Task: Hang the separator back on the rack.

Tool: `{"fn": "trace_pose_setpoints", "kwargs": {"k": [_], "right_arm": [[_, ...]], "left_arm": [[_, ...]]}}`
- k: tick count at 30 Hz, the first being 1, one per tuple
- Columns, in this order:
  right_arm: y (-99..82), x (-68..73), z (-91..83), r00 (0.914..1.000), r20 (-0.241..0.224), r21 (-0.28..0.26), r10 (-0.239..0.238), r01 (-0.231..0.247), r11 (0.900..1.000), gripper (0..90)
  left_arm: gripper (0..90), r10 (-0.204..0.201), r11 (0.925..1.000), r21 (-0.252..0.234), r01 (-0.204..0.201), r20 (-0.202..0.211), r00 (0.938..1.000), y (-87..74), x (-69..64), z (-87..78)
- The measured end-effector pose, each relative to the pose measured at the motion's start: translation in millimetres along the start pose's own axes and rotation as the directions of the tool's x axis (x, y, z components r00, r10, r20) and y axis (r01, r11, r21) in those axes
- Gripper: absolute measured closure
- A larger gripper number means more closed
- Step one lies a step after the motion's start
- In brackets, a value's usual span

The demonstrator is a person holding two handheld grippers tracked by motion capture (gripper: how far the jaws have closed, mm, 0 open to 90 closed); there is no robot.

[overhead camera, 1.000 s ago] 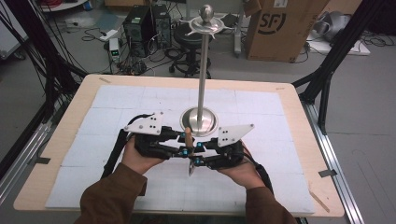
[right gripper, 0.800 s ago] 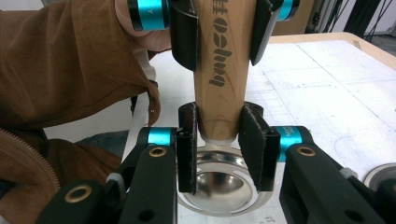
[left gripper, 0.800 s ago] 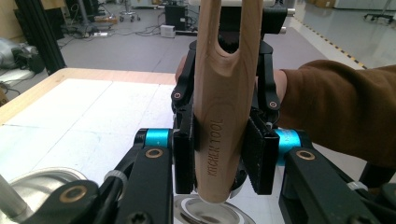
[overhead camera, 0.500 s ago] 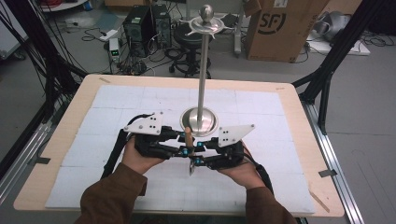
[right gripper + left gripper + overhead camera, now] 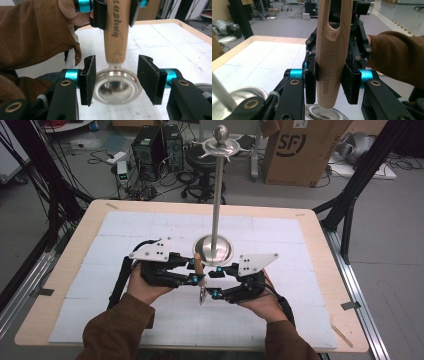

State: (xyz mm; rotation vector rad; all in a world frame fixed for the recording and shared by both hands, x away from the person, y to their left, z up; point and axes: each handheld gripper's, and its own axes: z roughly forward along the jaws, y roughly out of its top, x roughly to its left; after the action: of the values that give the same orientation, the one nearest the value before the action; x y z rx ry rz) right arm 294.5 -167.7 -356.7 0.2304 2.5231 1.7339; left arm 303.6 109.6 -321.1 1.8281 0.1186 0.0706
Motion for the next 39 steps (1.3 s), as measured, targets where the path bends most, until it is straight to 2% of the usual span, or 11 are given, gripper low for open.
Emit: {"fn": "trace_pose_setpoints", "kwargs": {"k": [8,16,22,27,36,39], "right_arm": [[0.3,-1.2,-12.1,0.9991,0.042,-0.001,-0.001,0.001,1.0000,42.9],[-4.3,-5.3,-17.1,0.9967,0.080,0.029,0.018,-0.020,0.9994,39.3],[-7.2,-6.9,-23.8,0.9932,0.114,0.053,0.024,-0.030,0.9981,37.3],[-9.7,-7.6,-29.1,0.9905,0.135,0.082,0.028,-0.039,0.9959,33.0],[-18.5,-10.6,-40.7,0.9846,0.161,0.085,0.069,-0.084,0.9929,28.5],[-20.7,-12.1,-42.6,0.9816,0.173,0.085,0.081,-0.096,0.9917,27.2]], "left_arm": [[68.1,-0.020,0.9998,-0.002,0.020,-0.043,0.9989,1.5,8.0,-16.5],[68.1,-0.043,0.9991,-0.003,0.043,-0.094,0.9947,3.0,18.8,-38.7],[68.0,-0.053,0.9986,0.004,0.054,-0.123,0.9910,1.2,21.4,-53.9],[68.0,-0.059,0.9982,0.006,0.060,-0.137,0.9888,-0.1,23.9,-60.7],[68.0,-0.082,0.9966,0.000,0.083,-0.169,0.9823,0.0,33.4,-72.2],[68.0,-0.078,0.9967,0.007,0.081,-0.175,0.9815,2.7,36.0,-73.1]]}}
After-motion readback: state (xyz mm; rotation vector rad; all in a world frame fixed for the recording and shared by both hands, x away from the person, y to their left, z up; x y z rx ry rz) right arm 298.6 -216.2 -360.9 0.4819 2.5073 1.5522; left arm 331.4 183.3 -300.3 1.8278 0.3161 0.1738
